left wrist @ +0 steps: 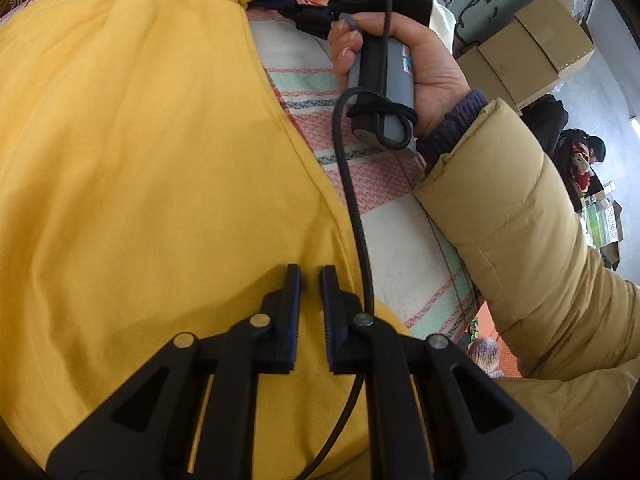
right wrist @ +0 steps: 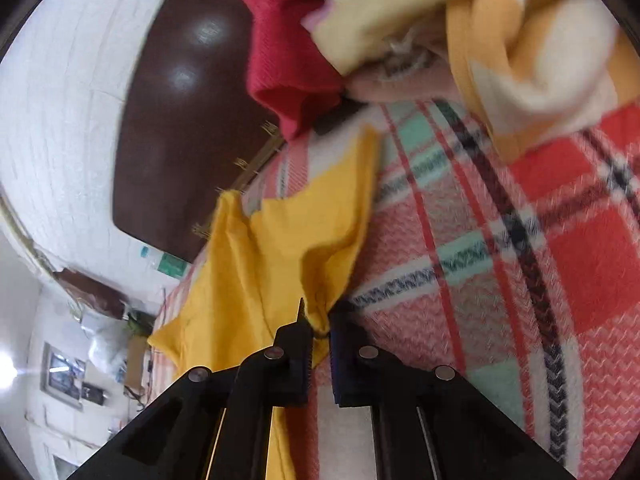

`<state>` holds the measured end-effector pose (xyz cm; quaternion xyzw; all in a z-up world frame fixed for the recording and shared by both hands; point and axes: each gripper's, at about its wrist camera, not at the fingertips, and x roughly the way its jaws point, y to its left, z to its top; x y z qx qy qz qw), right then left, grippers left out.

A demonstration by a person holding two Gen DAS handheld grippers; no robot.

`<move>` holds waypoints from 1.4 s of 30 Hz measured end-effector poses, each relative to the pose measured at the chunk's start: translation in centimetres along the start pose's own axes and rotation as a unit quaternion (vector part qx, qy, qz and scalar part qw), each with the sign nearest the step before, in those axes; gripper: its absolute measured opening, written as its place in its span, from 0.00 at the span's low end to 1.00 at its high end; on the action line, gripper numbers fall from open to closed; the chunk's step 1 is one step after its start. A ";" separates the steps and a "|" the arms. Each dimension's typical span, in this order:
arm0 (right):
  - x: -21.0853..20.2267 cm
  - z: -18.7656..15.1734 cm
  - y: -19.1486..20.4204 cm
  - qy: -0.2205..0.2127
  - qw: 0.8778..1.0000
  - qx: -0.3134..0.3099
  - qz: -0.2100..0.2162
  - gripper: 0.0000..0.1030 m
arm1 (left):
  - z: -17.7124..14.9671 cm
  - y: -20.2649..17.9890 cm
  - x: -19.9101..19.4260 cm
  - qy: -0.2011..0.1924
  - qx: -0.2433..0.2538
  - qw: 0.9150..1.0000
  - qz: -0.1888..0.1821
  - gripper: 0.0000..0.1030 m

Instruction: Fold clothes

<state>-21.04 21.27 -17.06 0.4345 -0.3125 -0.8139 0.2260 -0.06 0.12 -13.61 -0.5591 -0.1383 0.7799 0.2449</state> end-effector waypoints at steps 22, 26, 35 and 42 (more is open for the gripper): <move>-0.5 -2.1 16.8 -0.016 0.942 -0.314 -0.117 0.06 | -2.2 5.0 -4.7 -0.048 0.004 0.993 -0.111 0.12; 4.1 -4.4 20.4 0.025 0.917 -0.375 -0.132 0.06 | -2.8 7.3 -5.2 -0.056 -0.020 0.993 -0.103 0.12; 0.8 -8.1 16.7 0.073 0.938 -0.325 -0.092 0.36 | -4.4 10.9 -6.0 -0.075 -0.053 0.991 -0.099 0.12; -7.0 -10.8 12.0 0.082 0.962 -0.255 -0.043 0.56 | -2.6 12.3 -5.5 -0.088 -0.053 0.988 -0.113 0.12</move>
